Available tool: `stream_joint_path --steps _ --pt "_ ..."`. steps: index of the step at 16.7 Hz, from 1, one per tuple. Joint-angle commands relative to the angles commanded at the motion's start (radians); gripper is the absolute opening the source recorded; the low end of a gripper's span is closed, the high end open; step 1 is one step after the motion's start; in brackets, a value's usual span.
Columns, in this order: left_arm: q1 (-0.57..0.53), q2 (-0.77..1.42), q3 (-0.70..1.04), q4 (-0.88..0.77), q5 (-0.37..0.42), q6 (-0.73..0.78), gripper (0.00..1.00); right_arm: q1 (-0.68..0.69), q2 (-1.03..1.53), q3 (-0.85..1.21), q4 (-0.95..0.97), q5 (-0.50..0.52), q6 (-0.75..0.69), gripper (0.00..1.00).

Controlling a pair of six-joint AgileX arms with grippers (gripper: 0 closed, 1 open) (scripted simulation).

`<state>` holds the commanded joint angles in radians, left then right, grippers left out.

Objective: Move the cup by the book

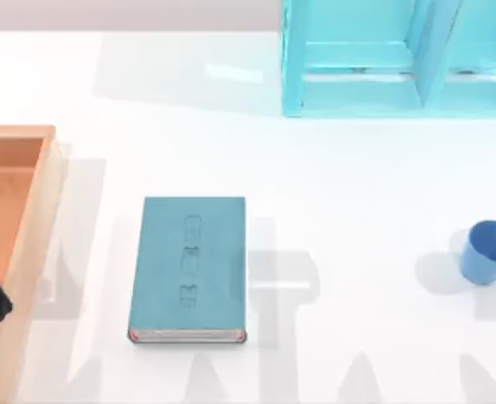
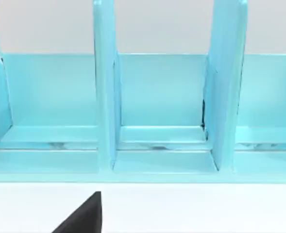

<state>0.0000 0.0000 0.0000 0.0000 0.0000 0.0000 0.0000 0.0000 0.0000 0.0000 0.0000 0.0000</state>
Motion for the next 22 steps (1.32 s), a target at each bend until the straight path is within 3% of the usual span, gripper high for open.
stream_joint_path --steps 4,7,22 --pt "0.0 0.0 0.0 0.0 0.0 0.0 1.0 0.004 0.031 0.032 -0.03 0.002 -0.032 1.0" --pt "0.0 0.0 0.0 0.0 0.0 0.0 1.0 0.021 0.158 0.153 -0.138 0.004 -0.153 1.0" --pt "0.0 0.0 0.0 0.0 0.0 0.0 1.0 0.175 1.447 1.137 -1.049 -0.008 -1.147 1.0"
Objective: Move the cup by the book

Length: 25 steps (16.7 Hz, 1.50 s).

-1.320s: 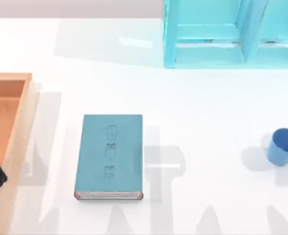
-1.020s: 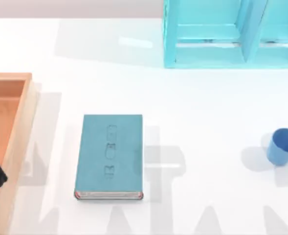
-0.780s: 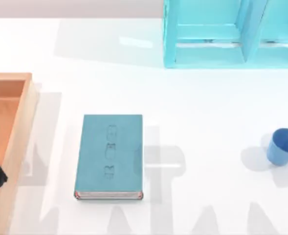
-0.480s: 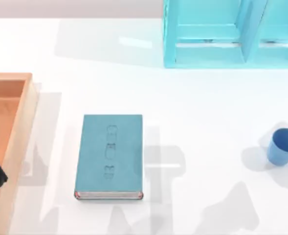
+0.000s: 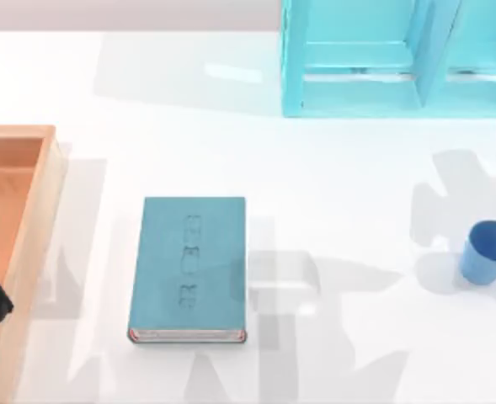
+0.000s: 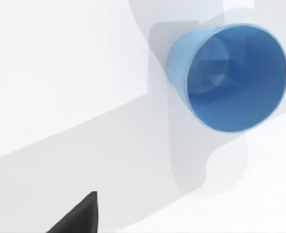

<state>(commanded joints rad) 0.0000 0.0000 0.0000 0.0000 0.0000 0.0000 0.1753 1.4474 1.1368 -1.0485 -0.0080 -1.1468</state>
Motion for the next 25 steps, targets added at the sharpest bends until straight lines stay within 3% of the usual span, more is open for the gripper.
stream_joint_path --steps 5,12,21,25 --pt "0.0 0.0 0.0 0.0 0.0 0.0 1.0 0.029 0.223 0.187 -0.158 0.007 -0.185 1.0" --pt "0.0 0.0 0.0 0.0 0.0 0.0 1.0 0.027 0.242 0.202 -0.169 0.008 -0.204 1.0" --pt "0.0 0.0 0.0 0.0 0.0 0.0 1.0 0.035 0.343 -0.034 0.17 0.009 -0.2 1.0" --pt "0.0 0.0 0.0 0.0 0.0 0.0 1.0 0.036 0.359 -0.072 0.22 0.009 -0.199 1.0"
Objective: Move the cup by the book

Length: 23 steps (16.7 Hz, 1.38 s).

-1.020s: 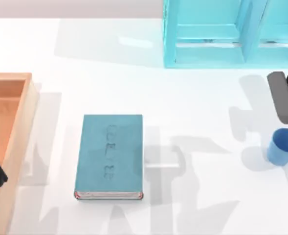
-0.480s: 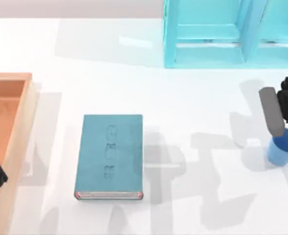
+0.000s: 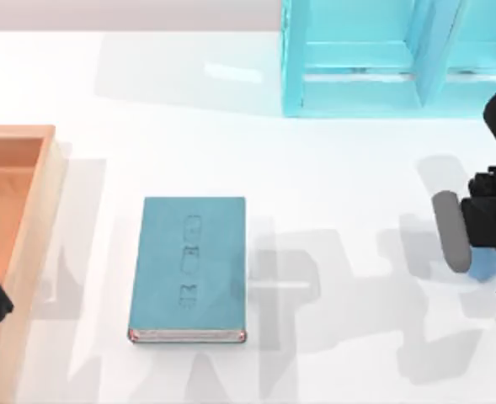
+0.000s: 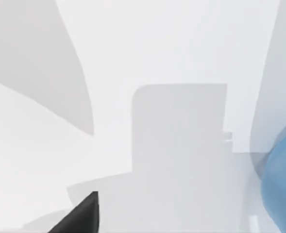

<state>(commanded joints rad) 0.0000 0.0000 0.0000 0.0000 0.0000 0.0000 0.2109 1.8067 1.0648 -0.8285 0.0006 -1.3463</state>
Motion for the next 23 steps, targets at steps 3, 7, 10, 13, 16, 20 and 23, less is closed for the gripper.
stream_joint_path --steps 3,7,10,13,16,20,23 --pt "0.0 0.0 0.0 0.0 0.0 0.0 1.0 0.0 0.0 0.0 0.0 0.0 0.0 0.92" --pt "0.0 0.0 0.0 0.0 0.0 0.0 1.0 0.0 0.0 0.0 0.0 0.0 0.0 0.62" --pt "0.0 0.0 0.0 0.0 0.0 0.0 1.0 0.0 0.0 0.0 0.0 0.0 0.0 0.4" --pt "0.0 0.0 0.0 0.0 0.0 0.0 1.0 0.0 0.0 0.0 0.0 0.0 0.0 0.17" --pt "0.0 0.0 0.0 0.0 0.0 0.0 1.0 0.0 0.0 0.0 0.0 0.0 0.0 0.0" --pt "0.0 0.0 0.0 0.0 0.0 0.0 1.0 0.0 0.0 0.0 0.0 0.0 0.0 0.0" --pt "0.0 0.0 0.0 0.0 0.0 0.0 1.0 0.0 0.0 0.0 0.0 0.0 0.0 0.0"
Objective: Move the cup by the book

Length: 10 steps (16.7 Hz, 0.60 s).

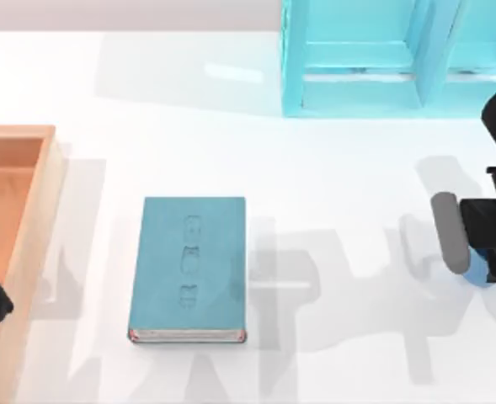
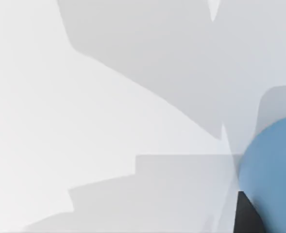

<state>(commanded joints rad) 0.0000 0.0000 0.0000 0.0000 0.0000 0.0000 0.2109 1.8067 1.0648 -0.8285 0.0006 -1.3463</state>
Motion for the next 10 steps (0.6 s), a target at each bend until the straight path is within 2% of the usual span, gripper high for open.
stream_joint_path --steps 3,10 --pt "0.0 0.0 0.0 0.0 0.0 0.0 1.0 -0.001 -0.008 0.016 -0.017 0.0 -0.002 0.0" --pt "0.0 0.0 0.0 0.0 0.0 0.0 1.0 -0.003 -0.075 0.122 -0.195 0.0 -0.003 0.0"
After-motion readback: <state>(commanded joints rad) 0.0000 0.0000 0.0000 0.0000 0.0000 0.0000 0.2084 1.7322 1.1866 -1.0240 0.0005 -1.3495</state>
